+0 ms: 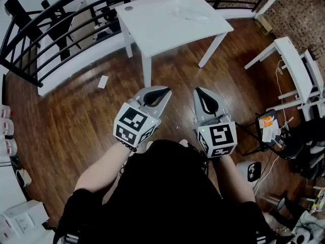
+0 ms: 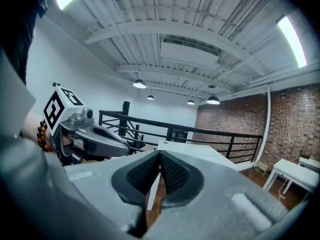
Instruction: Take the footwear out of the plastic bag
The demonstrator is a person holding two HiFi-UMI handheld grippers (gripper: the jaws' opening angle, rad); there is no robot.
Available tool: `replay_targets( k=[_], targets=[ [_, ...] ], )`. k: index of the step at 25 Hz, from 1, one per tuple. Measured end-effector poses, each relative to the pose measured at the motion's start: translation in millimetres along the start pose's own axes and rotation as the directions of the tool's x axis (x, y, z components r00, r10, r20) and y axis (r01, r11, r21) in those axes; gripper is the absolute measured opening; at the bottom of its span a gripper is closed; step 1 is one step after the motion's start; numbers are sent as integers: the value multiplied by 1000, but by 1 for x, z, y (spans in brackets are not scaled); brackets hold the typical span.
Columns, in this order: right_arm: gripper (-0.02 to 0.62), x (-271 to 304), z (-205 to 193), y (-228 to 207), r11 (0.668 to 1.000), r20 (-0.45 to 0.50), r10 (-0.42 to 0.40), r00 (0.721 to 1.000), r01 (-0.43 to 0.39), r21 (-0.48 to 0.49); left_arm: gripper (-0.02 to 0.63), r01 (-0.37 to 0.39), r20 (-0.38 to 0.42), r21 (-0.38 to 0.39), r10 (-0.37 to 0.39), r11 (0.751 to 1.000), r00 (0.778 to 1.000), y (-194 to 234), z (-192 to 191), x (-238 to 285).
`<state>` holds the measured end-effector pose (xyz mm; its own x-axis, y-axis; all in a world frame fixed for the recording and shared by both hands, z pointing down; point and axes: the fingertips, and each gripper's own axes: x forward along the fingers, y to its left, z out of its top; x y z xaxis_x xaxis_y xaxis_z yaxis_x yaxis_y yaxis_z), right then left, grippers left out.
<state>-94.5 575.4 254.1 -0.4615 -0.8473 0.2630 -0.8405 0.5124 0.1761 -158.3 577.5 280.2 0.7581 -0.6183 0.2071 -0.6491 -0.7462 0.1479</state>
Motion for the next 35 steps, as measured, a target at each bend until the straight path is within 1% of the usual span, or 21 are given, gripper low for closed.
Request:
replay_targets(
  k=[8,13,18,22,25,30,35],
  targets=[
    [-8,24,1,2,999,-18,43,999,-43,-10,14,-22,-15,-32,21,999,1000,19,-2,6],
    [-9,45,-4,-23,998,-7,57,998,-57,12,14,-33,-44,-27,32,999,999,31,-1,33],
    [-9,67,-10,-67,996,18,74,997,-75,53,14,-49,-87,-4,48,999,995,44,7,78],
    [-9,87,-17,-118,992,21,83,996,-85,93,14,-57,-117,20,59,998,991,51,21,125],
    [-8,96,-19,-159,989,32,100,995,-102,103,14,-72,-128,30,75,997,989,53,35,163],
    [-9,114,-25,-211,985,42,130,991,-134,105,14,-99,-130,30,102,995,986,59,49,216],
    [-9,132,-35,-248,982,31,151,988,-154,112,15,-117,-140,15,117,993,983,72,53,256]
  ],
)
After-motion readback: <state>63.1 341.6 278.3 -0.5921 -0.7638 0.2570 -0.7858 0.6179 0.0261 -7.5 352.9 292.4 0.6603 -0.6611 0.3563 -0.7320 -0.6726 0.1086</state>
